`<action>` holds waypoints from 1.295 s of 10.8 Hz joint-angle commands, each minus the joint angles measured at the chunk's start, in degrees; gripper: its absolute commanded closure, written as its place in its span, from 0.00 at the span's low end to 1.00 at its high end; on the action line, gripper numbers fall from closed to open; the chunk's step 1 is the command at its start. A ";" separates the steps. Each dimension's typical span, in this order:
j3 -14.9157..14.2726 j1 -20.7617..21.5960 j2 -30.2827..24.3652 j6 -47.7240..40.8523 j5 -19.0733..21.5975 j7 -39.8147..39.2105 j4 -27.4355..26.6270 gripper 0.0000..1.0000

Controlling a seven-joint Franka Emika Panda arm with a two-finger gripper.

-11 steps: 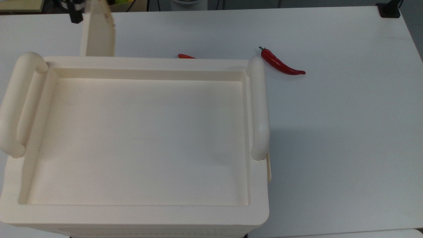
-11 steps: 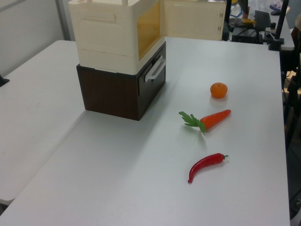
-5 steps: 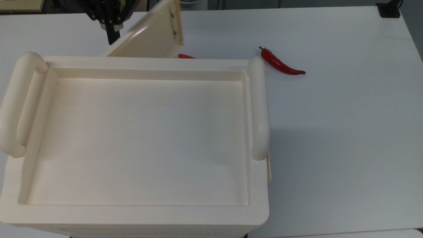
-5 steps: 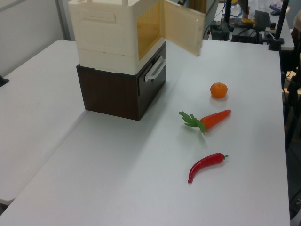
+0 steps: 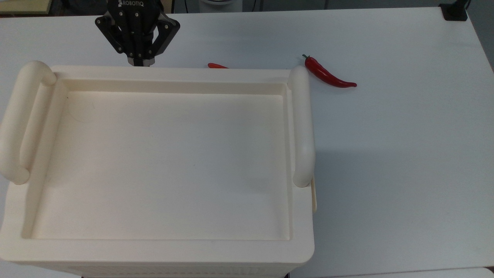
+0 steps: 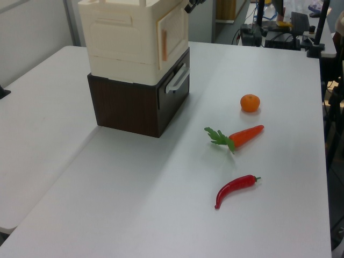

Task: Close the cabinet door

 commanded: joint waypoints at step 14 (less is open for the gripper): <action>-0.40 0.54 -8.97 -34.41 -8.02 -13.28 -7.72 1.00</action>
